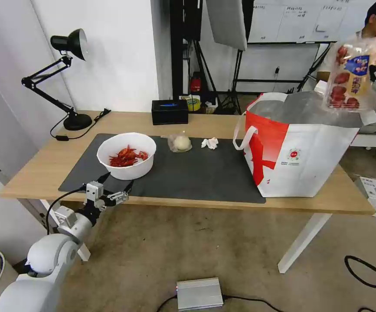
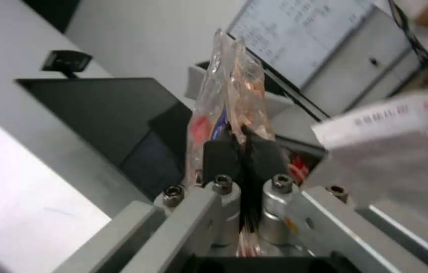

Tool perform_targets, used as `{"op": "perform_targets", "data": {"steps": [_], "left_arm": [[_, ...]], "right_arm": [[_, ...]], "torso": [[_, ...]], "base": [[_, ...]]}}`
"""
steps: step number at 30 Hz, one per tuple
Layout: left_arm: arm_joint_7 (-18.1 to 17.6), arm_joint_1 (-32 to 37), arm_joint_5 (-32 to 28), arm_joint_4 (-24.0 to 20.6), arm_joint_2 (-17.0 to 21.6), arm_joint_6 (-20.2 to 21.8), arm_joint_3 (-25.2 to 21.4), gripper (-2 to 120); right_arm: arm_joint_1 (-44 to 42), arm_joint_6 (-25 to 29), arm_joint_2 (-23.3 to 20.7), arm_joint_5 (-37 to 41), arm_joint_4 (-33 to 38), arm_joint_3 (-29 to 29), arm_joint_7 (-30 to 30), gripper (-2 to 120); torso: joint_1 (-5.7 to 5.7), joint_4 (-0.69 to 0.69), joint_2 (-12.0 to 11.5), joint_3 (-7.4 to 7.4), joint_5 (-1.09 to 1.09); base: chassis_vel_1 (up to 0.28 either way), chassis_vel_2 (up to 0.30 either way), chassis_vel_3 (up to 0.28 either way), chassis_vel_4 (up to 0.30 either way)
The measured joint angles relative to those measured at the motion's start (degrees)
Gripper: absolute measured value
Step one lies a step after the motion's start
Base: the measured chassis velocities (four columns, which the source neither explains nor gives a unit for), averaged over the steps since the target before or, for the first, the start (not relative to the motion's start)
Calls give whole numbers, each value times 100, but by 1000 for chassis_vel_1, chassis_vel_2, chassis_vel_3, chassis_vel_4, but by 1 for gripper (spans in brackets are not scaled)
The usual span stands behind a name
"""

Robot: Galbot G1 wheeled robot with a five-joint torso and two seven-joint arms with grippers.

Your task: Pick up the trash from the table and place it into the takeout bag.

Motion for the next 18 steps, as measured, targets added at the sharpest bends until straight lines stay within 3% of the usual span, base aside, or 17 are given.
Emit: {"op": "perform_targets", "data": {"steps": [9,12,18], "left_arm": [[10,43,3,5,-55,-76,-19,100],[22,112,8,10,-88,-124,-46,100],[24,115,9,-40,-108,-127,-34,100]], "right_arm": [[412,0,103,374,-242,-265,760,0],[644,-3,175,695,-360,-346,1426,0],[686,-2,292,846,-414,-385,1720,0]], "torso": [[0,0,0,0,-2],[0,1,0,0,-2],[0,0,0,0,-1]], "base": [[0,0,0,0],[0,0,0,0],[0,0,0,0]]}}
